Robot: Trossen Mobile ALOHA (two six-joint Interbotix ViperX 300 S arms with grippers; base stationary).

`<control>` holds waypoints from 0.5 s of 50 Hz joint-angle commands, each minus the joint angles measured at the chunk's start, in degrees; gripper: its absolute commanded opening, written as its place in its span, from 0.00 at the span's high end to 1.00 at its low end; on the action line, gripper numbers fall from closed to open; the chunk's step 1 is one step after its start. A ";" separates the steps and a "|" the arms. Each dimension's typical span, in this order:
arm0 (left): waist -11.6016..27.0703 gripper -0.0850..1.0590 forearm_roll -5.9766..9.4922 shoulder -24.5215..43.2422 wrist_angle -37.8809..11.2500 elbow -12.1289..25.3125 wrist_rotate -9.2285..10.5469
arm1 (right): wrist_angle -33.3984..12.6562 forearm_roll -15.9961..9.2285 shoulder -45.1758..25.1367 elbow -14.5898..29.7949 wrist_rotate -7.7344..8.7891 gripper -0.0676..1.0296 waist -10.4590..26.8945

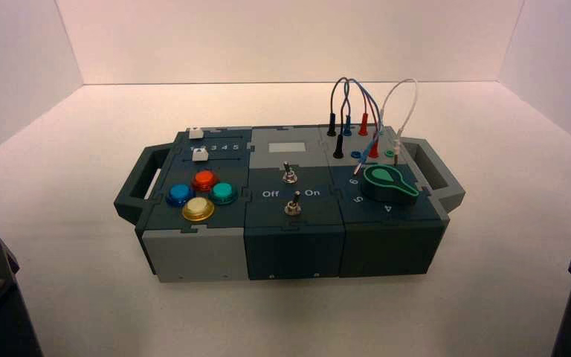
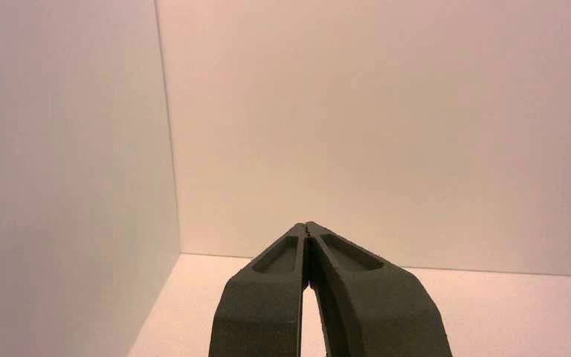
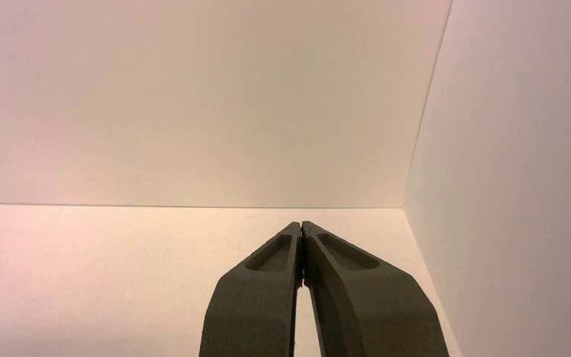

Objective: Flip the bottom switch off with the right gripper.

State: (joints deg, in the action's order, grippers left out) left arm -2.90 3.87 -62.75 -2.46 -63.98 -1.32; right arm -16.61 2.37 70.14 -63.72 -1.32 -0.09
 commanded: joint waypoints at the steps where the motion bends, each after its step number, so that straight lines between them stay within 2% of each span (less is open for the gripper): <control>1: 0.35 0.95 0.00 0.18 0.26 0.79 0.09 | 0.26 -0.18 -0.70 1.93 -0.18 0.96 0.26; 11: 0.35 0.95 0.00 0.18 0.09 0.79 0.09 | 0.26 -0.18 -0.62 1.93 -0.18 0.96 0.26; 17: 0.35 0.95 0.00 0.18 -2.02 1.23 0.00 | 0.26 -0.26 -0.70 1.85 -0.18 0.96 0.70; 21: 1.32 0.95 0.09 0.53 -5.89 2.29 0.09 | -0.09 -0.35 -0.79 1.76 -0.18 0.96 1.58; 25: 2.90 0.95 0.09 1.14 -12.13 3.78 0.09 | -0.97 -0.53 -1.23 1.93 -0.35 0.96 2.81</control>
State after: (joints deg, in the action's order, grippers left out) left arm -1.76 3.87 -62.75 -9.40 -63.37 -1.32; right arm -17.23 2.11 70.05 -63.63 -1.41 1.41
